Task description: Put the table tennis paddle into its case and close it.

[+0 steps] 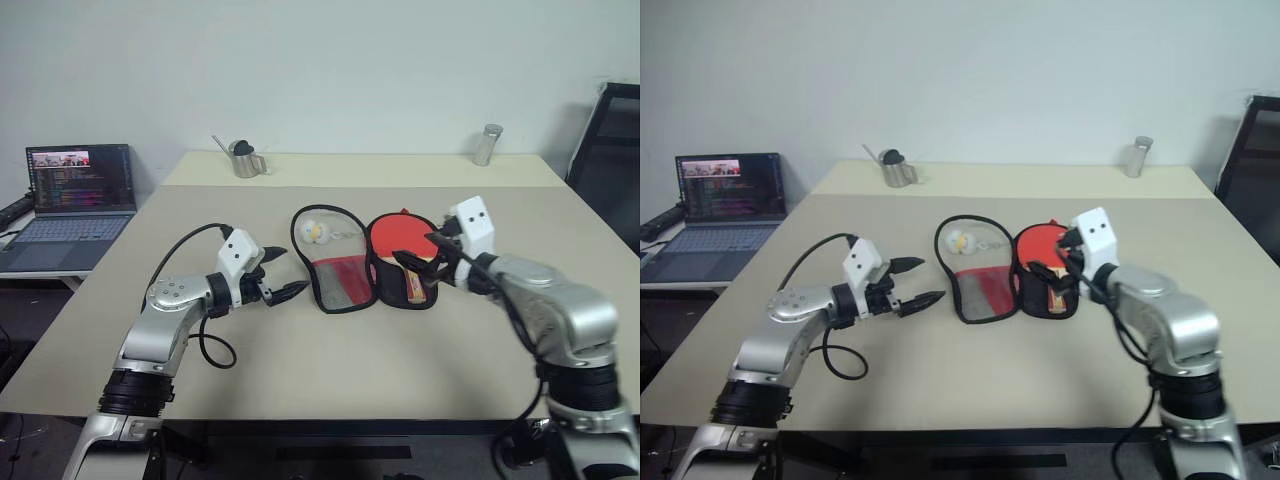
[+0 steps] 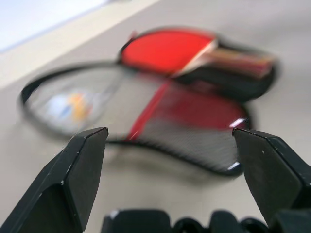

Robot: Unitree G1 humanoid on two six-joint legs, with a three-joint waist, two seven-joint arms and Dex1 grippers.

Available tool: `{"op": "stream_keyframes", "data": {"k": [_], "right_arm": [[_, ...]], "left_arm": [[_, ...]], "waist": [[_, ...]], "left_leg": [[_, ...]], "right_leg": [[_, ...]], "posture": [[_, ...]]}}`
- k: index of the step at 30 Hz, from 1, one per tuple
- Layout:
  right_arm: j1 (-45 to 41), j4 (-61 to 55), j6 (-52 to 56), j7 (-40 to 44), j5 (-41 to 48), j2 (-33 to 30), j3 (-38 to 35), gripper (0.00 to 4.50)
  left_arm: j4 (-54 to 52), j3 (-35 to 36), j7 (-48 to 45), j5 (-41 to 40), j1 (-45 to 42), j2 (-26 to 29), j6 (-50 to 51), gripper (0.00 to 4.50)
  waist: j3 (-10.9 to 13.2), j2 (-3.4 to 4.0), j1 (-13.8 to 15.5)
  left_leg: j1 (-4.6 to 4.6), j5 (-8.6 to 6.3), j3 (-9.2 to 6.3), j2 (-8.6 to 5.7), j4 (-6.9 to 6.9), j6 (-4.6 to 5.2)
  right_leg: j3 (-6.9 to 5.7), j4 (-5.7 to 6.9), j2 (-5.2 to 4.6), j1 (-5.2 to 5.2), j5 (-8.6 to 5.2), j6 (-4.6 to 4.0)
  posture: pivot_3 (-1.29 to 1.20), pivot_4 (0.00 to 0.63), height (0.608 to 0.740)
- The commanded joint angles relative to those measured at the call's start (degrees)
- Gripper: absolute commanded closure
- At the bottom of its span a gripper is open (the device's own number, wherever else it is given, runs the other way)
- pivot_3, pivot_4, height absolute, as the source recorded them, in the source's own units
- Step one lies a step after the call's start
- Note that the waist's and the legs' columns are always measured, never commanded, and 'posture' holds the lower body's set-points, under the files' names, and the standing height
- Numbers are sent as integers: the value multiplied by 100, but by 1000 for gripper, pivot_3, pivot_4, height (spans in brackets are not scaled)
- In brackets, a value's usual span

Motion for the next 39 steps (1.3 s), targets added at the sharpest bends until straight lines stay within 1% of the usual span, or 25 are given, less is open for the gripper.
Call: {"op": "stream_keyframes", "data": {"k": [1,4,8,12,15,19,24,29,33,35,39], "right_arm": [[-297,-350,53,612,639,-411,-406,23],[-385,-276,-45,935,837,-809,-494,23],[-288,-253,-369,1290,865,-1177,-340,23],[-264,-249,-495,1376,918,-1246,-240,23],[-262,-265,-575,1291,914,-1160,-188,23],[-225,-290,-638,1209,914,-1126,-151,23],[-204,-313,-670,1170,907,-1150,-137,23],[-138,-346,-656,1089,920,-1190,-249,23],[-15,-434,-581,1063,1004,-1381,-501,23],[43,-486,-554,1040,1054,-1463,-602,23],[173,-585,-475,948,1152,-1607,-802,23]], "left_arm": [[258,155,-16,3,-300,88,-65,0],[1016,33,-103,234,-592,173,-298,0],[2061,-190,-170,632,-1072,145,-685,0],[3223,-416,219,1177,-1625,16,-1197,0],[3917,-395,489,1262,-1990,-318,-1460,0],[4658,-335,491,1240,-2353,-778,-1690,0],[5548,-334,618,1357,-2805,-1123,-1728,0],[5909,-311,634,1401,-3318,-1426,-1856,0],[5845,-265,199,1288,-4001,-1827,-2037,0],[5860,-231,41,1263,-4233,-2023,-2086,0],[5967,-222,-135,1324,-4508,-2358,-2170,0]], "waist": [[0,0,-6],[0,-1,-9],[-1,-1,6],[0,-4,23],[-1,-5,31],[0,-6,40],[0,-6,22],[1,-8,38],[3,-11,111],[3,-12,160],[3,-11,167]], "left_leg": [[0,0,0,1,0,0],[1,0,0,2,1,0],[0,0,1,1,3,0],[-6,0,0,0,7,0],[-10,0,0,-1,8,0],[-19,0,0,-2,10,0],[-22,0,0,-2,11,0],[-24,0,-3,-4,14,0],[-41,0,-14,-7,23,0],[-46,0,-16,-9,25,0],[-46,1,-15,-9,23,0]], "right_leg": [[-1,0,0,0,0,0],[-1,3,0,0,0,0],[-1,0,0,1,0,0],[-4,0,-2,0,1,2],[-4,1,-3,-3,2,3],[-4,1,-4,-9,2,4],[-6,1,-4,-11,2,4],[-9,2,-4,-12,2,4],[-20,0,-5,-16,3,5],[-22,-2,-5,-19,3,5],[-21,-4,-5,-18,3,5]], "posture": [[0,150,740],[0,150,740],[0,150,740],[0,150,740],[0,150,740],[0,150,740],[0,150,740],[0,150,740],[0,150,740],[0,150,740],[0,150,740]]}}
